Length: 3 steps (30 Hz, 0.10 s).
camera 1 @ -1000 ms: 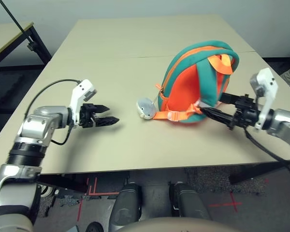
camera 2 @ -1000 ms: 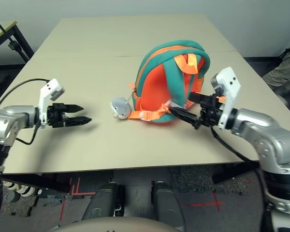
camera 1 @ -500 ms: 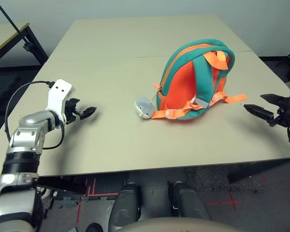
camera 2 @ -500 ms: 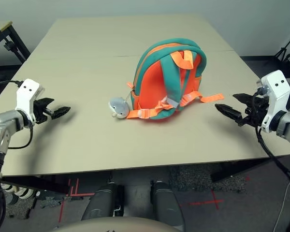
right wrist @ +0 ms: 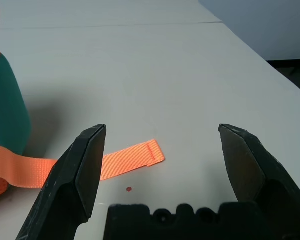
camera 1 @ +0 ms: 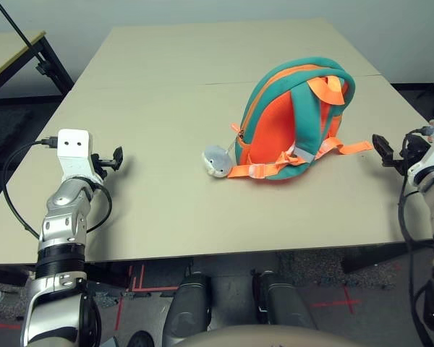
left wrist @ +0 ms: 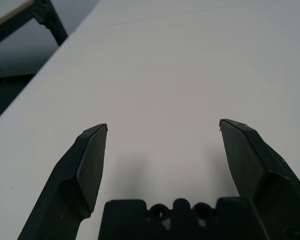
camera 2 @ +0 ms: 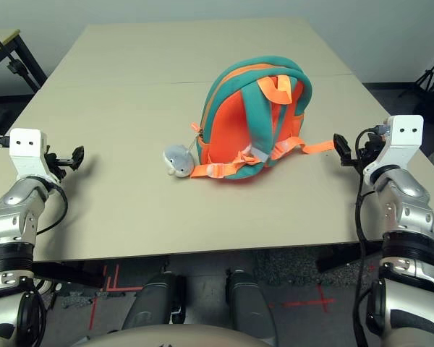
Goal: Put the pencil case into the backpack and zip it.
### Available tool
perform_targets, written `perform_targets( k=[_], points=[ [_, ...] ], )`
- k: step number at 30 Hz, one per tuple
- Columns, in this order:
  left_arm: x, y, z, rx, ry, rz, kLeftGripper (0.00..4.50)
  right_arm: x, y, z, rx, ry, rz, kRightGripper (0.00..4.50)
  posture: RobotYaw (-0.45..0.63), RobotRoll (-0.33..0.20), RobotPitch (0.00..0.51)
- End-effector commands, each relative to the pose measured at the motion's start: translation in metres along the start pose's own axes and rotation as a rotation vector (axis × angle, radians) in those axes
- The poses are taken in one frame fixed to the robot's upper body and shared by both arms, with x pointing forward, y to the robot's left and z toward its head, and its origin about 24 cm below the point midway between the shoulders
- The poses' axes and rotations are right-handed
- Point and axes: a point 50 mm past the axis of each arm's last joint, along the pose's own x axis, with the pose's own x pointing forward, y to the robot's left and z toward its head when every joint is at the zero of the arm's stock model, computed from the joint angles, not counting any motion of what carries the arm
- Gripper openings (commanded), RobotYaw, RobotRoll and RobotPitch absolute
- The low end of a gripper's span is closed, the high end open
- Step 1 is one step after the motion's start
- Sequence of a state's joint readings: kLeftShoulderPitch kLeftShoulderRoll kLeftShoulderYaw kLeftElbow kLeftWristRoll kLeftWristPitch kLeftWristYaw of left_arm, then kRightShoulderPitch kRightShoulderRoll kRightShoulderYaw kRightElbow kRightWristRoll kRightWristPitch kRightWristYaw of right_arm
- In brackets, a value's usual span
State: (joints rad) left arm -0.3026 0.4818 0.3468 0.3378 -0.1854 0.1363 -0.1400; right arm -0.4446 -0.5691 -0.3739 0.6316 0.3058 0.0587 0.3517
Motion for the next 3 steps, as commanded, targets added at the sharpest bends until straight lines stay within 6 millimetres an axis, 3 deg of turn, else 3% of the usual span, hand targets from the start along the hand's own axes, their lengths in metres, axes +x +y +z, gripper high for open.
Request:
perform_targets(
  k=[1, 3],
  points=[
    [-0.0015, 0.0091, -0.0056, -0.001, -0.01, 0.082, 4.5, 0.0028, 0.0065, -0.0058, 0.008, -0.008, -0.018, 4.44, 0.14, 0.0, 0.115],
    [-0.0007, 0.0095, -0.0066, -0.01, -0.018, 0.099, 4.5, 0.0059, 0.0104, -0.0086, 0.021, -0.007, -0.035, 4.44, 0.14, 0.0, 0.111]
  ],
)
